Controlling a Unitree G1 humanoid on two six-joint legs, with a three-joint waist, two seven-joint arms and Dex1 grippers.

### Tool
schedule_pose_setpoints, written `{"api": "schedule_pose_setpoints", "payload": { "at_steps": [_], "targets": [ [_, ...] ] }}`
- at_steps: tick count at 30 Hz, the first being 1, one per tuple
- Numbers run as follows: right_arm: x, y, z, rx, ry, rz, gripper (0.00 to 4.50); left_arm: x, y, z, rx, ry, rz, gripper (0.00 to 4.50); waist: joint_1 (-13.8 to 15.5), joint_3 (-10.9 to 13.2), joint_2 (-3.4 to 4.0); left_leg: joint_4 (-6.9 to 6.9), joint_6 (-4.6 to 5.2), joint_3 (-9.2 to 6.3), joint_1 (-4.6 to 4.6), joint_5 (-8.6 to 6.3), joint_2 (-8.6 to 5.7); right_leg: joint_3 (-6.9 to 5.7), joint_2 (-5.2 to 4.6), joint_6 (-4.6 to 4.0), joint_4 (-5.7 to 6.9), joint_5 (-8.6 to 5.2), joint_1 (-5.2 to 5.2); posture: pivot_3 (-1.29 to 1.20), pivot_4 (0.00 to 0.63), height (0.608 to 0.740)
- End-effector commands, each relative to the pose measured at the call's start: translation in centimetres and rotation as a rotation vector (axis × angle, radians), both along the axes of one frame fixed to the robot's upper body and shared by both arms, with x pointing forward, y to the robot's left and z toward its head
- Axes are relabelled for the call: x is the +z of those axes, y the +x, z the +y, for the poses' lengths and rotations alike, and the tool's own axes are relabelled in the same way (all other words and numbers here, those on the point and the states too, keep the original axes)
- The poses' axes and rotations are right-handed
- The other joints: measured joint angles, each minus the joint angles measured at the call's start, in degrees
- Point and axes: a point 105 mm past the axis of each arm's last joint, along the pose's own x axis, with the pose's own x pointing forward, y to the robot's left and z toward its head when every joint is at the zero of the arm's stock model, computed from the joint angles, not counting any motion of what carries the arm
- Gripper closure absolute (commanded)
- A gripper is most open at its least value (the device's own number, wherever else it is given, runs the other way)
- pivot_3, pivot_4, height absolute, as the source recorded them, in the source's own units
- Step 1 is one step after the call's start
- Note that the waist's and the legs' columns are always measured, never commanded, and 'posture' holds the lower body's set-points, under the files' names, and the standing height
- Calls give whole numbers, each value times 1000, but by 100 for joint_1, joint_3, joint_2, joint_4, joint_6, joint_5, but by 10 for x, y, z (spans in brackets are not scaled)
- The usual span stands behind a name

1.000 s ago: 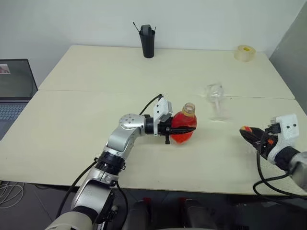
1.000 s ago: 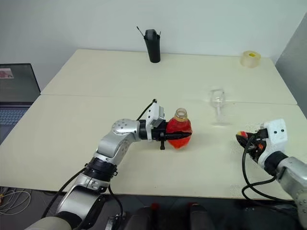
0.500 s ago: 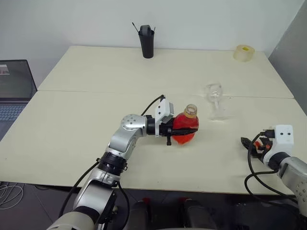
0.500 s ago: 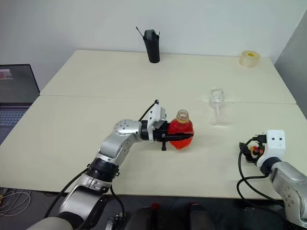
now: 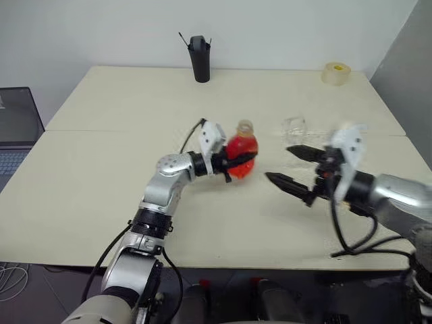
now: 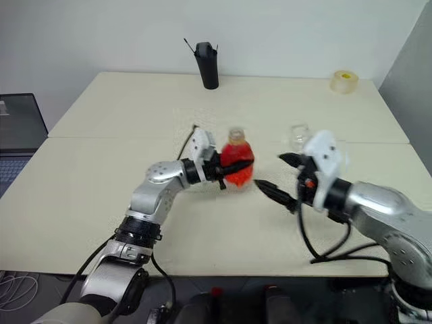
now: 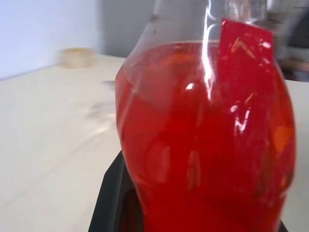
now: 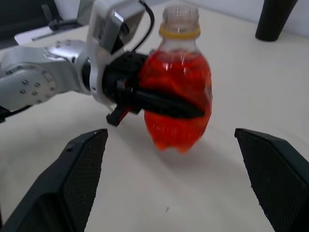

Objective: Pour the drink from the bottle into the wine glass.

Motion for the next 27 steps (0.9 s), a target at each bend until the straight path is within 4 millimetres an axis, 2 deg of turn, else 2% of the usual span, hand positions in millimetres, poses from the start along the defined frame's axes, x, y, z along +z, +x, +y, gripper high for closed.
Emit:
{"api": "schedule_pose_setpoints", "payload": {
  "at_steps": [1, 7, 11, 17, 21, 27],
  "targets": [
    [0, 22, 22, -23, -26, -43, 0, 19, 17, 31, 218, -57, -95, 3492, -3, 0, 0, 0, -1, 1, -2, 1, 1, 0, -2, 0, -1, 0, -3, 0, 150, 740],
    [-2, 45, 56, -32, -21, -86, 0, 15, 28, 77, 512, -135, -101, 3492, 10, 0, 0, 4, -17, -4, -13, 10, -1, -8, -15, 1, -1, 0, -8, 0, 150, 740],
    [0, 43, 74, 24, 8, -96, 0, 3, 26, 116, 719, -179, -105, 3492, -1, 0, 0, 4, -22, -4, -14, 13, 0, -8, -16, 0, 6, 0, -17, 0, 150, 740],
    [-2, 42, 82, 72, 3, -93, 0, -11, 21, 176, 1035, -194, -118, 3492, 0, -1, -2, 4, -21, -5, -14, 12, 0, -10, -16, 0, 8, 1, -18, 0, 150, 740],
    [-3, 42, 84, 89, -1, -90, 0, -18, 20, 194, 1132, -202, -108, 3492, 0, -2, -3, 3, -21, -4, -14, 12, -2, -10, -17, 0, 9, 1, -18, 0, 150, 740],
    [-3, 43, 85, 92, -5, -92, 0, -24, 20, 199, 1168, -227, -88, 3492, -1, -3, -5, 3, -23, -4, -14, 13, -2, -12, -17, 0, 9, 1, -18, 0, 150, 740]
  ]
}}
